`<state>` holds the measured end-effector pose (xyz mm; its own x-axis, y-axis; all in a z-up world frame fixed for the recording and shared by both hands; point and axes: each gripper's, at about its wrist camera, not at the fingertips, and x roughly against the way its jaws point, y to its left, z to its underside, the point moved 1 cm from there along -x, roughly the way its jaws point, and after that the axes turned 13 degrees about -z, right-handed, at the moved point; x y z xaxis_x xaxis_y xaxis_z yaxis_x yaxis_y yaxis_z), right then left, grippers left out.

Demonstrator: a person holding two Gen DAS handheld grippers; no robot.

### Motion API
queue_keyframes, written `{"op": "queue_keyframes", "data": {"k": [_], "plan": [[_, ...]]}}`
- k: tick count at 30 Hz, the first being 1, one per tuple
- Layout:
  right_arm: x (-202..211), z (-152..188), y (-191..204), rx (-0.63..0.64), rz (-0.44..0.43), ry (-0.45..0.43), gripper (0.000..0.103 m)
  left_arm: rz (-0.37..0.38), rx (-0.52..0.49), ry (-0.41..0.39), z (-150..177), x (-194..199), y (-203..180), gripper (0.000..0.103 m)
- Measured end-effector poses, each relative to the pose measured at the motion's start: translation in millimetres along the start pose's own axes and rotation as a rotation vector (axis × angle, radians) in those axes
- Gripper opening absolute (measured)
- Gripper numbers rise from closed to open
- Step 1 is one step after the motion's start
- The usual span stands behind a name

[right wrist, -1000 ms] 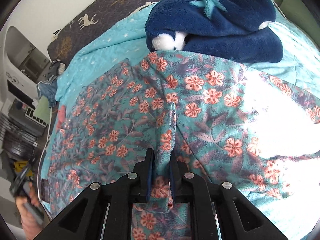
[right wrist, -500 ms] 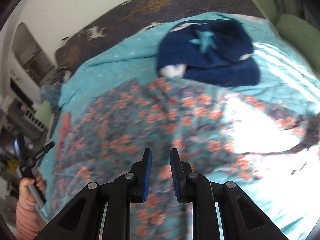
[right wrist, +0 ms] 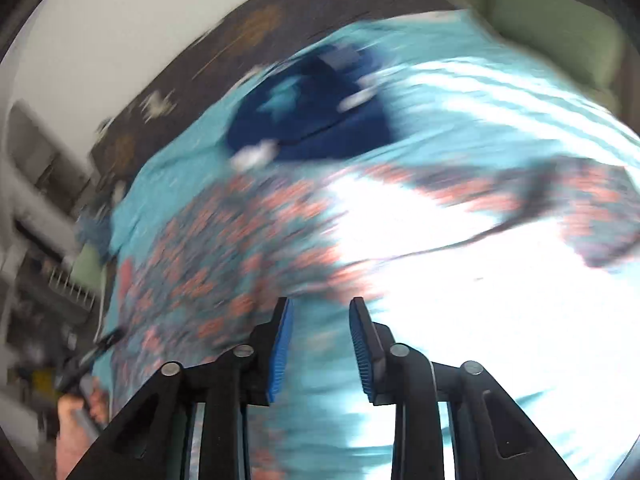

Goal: Fold small clothes

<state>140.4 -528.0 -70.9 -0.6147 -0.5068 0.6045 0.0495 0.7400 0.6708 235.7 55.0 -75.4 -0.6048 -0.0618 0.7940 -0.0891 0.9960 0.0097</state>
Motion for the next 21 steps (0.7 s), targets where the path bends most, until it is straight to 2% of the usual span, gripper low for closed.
{"op": "queue_keyframes", "data": {"k": [4, 7, 10, 12, 15, 16, 17, 18, 21], "plan": [[71, -27, -115, -0.331, 0.092, -0.218, 0.032, 0.055, -0.087, -0.052, -3, 20, -48, 0.075], [101, -25, -176, -0.524, 0.129, -0.315, 0.038, 0.067, -0.154, -0.062, 0, 21, -83, 0.075], [104, -23, -213, -0.637, 0.086, -0.324, 0.042, 0.083, -0.187, -0.053, 2, 16, -111, 0.075], [99, -24, -222, -0.654, 0.08, -0.321, 0.045, 0.082, -0.199, -0.048, 3, 14, -123, 0.075], [90, -28, -218, -0.624, 0.117, -0.341, 0.045, 0.086, -0.211, -0.034, 8, 11, -136, 0.075], [88, -35, -216, -0.602, 0.148, -0.348, 0.042, 0.085, -0.214, -0.032, 9, 11, -137, 0.075], [85, -39, -215, -0.585, 0.175, -0.35, 0.035, 0.083, -0.214, -0.03, 10, 11, -139, 0.075], [79, -48, -218, -0.572, 0.199, -0.343, 0.004, 0.081, -0.213, -0.03, 11, 12, -140, 0.075], [81, -60, -193, -0.506, 0.207, -0.373, 0.004, 0.083, -0.189, -0.037, 12, 18, -135, 0.075]]}}
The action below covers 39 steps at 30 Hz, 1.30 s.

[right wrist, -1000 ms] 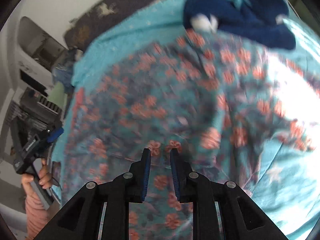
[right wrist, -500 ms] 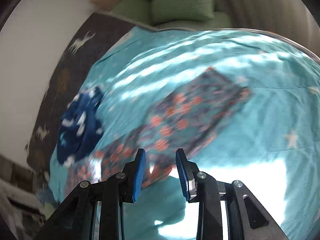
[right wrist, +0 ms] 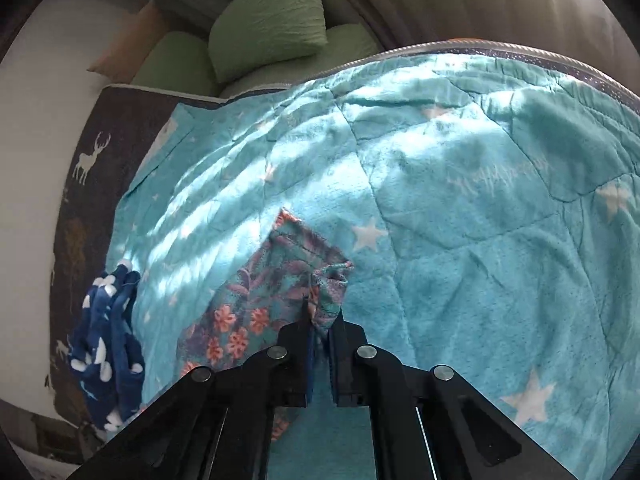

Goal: Fold small clothes

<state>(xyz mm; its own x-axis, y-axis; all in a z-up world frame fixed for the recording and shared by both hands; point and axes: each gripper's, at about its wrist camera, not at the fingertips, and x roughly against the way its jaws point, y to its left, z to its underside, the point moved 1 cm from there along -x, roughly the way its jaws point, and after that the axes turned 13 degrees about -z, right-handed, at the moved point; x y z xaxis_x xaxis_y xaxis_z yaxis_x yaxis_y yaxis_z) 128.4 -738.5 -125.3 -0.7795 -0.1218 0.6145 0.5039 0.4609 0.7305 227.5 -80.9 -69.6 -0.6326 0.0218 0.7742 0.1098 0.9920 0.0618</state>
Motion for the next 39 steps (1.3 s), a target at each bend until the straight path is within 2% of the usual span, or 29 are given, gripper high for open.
{"op": "queue_keyframes", "data": {"k": [3, 5, 7, 9, 11, 13, 16, 18, 21, 24, 27, 30, 35, 39], "plan": [[22, 20, 75, 0.226, -0.075, -0.055, 0.004, 0.001, 0.044, -0.009, 2, 8, 12, 0.075], [30, 48, 137, 0.364, -0.193, -0.027, 0.004, -0.005, 0.073, -0.014, 5, 12, 22, 0.075], [33, 85, 196, 0.491, -0.318, 0.026, 0.004, -0.012, 0.113, -0.016, 10, 16, 36, 0.075], [33, 139, 256, 0.65, -0.436, 0.09, 0.005, -0.017, 0.157, -0.01, 18, 19, 53, 0.075], [28, 192, 295, 0.775, -0.516, 0.165, 0.005, -0.024, 0.19, -0.003, 26, 21, 69, 0.075], [13, 256, 325, 0.863, -0.595, 0.301, 0.005, -0.035, 0.22, 0.0, 35, 23, 85, 0.076], [-10, 333, 340, 0.937, -0.633, 0.466, 0.005, -0.042, 0.252, 0.008, 49, 24, 108, 0.076], [-28, 384, 338, 0.989, -0.611, 0.569, 0.006, -0.041, 0.27, 0.017, 55, 23, 118, 0.076], [-50, 418, 324, 0.972, -0.567, 0.697, 0.007, -0.031, 0.289, 0.022, 63, 21, 131, 0.077], [-68, 427, 312, 0.94, -0.521, 0.775, 0.009, 0.005, 0.292, 0.018, 64, 19, 133, 0.079], [-74, 425, 304, 0.913, -0.499, 0.819, 0.015, 0.074, 0.289, 0.029, 61, 13, 124, 0.083], [-72, 424, 297, 0.965, -0.481, 0.814, 0.016, 0.151, 0.291, 0.052, 57, 4, 111, 0.084], [-70, 427, 281, 0.973, -0.458, 0.822, 0.019, 0.282, 0.337, 0.144, 56, -18, 95, 0.084], [-73, 427, 274, 0.949, -0.461, 0.818, 0.02, 0.307, 0.361, 0.152, 53, -25, 88, 0.084]]}}
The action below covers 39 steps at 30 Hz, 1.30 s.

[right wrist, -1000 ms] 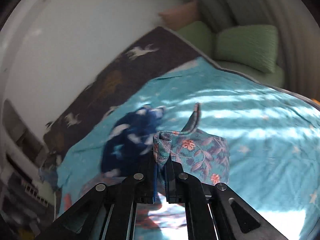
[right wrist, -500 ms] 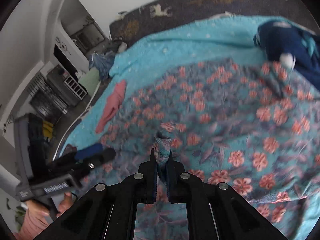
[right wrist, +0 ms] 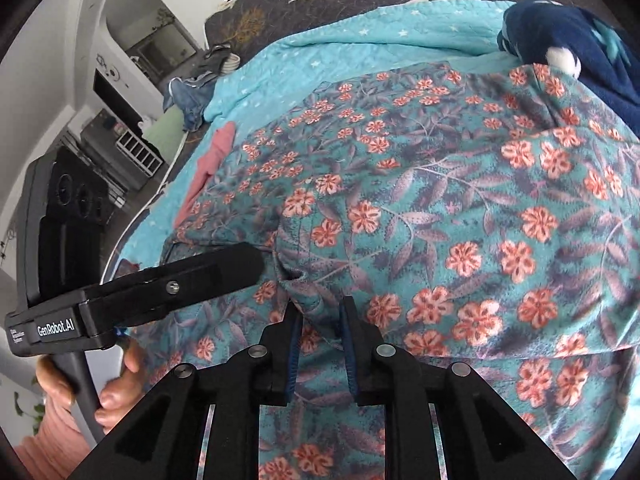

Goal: Fold small clothes

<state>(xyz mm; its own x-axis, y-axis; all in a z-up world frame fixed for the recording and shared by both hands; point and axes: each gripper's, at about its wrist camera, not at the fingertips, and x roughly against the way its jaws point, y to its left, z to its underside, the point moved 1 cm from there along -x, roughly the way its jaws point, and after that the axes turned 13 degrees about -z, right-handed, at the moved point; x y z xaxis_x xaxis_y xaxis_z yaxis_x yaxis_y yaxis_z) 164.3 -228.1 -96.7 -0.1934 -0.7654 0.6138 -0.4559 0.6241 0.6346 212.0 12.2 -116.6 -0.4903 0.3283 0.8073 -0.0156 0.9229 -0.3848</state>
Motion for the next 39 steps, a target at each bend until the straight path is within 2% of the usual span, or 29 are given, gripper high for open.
{"op": "queue_keyframes", "data": {"k": [4, 6, 7, 9, 11, 13, 14, 18, 22, 25, 26, 27, 29, 32, 34, 35, 36, 37, 39], "plan": [[-1, 5, -3, 0.005, -0.003, -0.015, 0.02, 0.072, 0.004, 0.025, -3, -3, -14, 0.083], [0, 7, -2, 0.012, 0.0, -0.02, 0.02, 0.069, -0.012, 0.023, -5, -4, -21, 0.071], [0, 7, -1, 0.012, 0.001, -0.021, 0.02, 0.042, -0.023, 0.019, -7, -7, -25, 0.065], [0, 8, -2, 0.008, -0.001, -0.024, 0.02, 0.016, -0.039, 0.01, -11, -12, -32, 0.026], [1, 8, -2, 0.002, -0.006, -0.027, 0.02, 0.016, -0.048, 0.027, -15, -18, -36, 0.003], [5, 8, -1, 0.001, -0.005, -0.025, 0.021, -0.003, -0.05, 0.005, -17, -15, -39, 0.003], [9, 8, 0, -0.002, 0.001, -0.022, 0.021, -0.019, -0.069, -0.033, -19, -7, -42, 0.002], [44, 10, 7, 0.007, -0.004, -0.015, 0.051, -0.066, -0.131, -0.169, -41, 30, -49, 0.002], [101, 10, 5, 0.063, 0.139, -0.131, 0.06, -0.099, -0.147, -0.254, -69, 62, -42, 0.002], [132, 13, -14, 0.006, 0.214, -0.19, 0.063, -0.077, -0.13, -0.208, -65, 62, -30, 0.002], [135, 15, -20, -0.018, 0.217, -0.191, 0.063, -0.078, -0.131, -0.184, -59, 58, -27, 0.011], [136, 18, -25, -0.042, 0.209, -0.184, 0.063, -0.083, -0.136, -0.151, -50, 51, -24, 0.029], [129, 24, -28, -0.057, 0.194, -0.156, 0.063, -0.094, -0.145, -0.075, -31, 33, -20, 0.052], [104, 25, -18, -0.024, 0.179, -0.104, 0.063, -0.097, -0.149, 0.017, -10, 4, -18, 0.055], [86, 26, -7, -0.002, 0.141, -0.069, 0.063, -0.084, -0.115, 0.067, -7, -13, -16, 0.055], [80, 26, -2, 0.007, 0.124, -0.055, 0.063, -0.073, -0.105, 0.068, -7, -18, -16, 0.052], [74, 27, 2, 0.018, 0.112, -0.044, 0.063, -0.065, -0.108, 0.057, -9, -20, -18, 0.019], [69, 27, 7, 0.031, 0.104, -0.033, 0.063, -0.035, -0.125, 0.075, -12, -24, -22, 0.004], [65, 30, 12, 0.054, 0.106, -0.023, 0.063, 0.009, -0.107, 0.072, -15, -19, -27, 0.004]]}}
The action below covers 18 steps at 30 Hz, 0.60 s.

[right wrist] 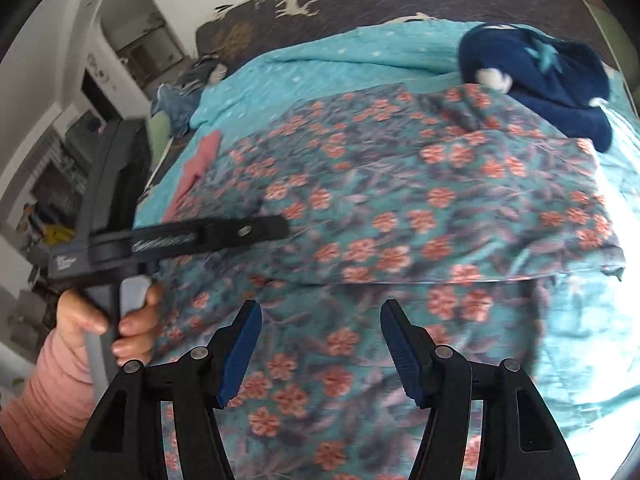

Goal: Fold small clothes

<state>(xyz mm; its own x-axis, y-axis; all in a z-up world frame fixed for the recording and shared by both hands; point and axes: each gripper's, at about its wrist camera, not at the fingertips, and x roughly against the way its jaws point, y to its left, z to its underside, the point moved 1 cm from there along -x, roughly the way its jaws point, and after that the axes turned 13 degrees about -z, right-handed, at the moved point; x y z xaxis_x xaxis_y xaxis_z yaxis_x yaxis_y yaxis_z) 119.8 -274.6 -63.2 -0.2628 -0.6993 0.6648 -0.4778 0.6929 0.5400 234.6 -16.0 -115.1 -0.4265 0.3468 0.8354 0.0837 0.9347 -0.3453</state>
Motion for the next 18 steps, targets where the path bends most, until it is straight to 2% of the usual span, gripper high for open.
{"op": "queue_keyframes", "data": {"k": [5, 9, 11, 13, 18], "plan": [[19, 5, -7, -0.004, 0.067, -0.043, 0.063, 0.006, -0.071, -0.197, -21, 62, -17, 0.004], [50, 1, -22, -0.037, 0.162, -0.129, 0.063, -0.07, -0.057, -0.334, -51, 112, 2, 0.004], [66, 0, -29, -0.05, 0.244, -0.181, 0.063, -0.107, -0.033, -0.361, -58, 123, 17, 0.004], [75, -1, -40, -0.084, 0.288, -0.206, 0.065, -0.142, 0.004, -0.362, -60, 128, 38, 0.004], [63, -3, -63, -0.158, 0.356, -0.173, 0.065, -0.126, 0.061, -0.313, -56, 115, 59, 0.004]]}}
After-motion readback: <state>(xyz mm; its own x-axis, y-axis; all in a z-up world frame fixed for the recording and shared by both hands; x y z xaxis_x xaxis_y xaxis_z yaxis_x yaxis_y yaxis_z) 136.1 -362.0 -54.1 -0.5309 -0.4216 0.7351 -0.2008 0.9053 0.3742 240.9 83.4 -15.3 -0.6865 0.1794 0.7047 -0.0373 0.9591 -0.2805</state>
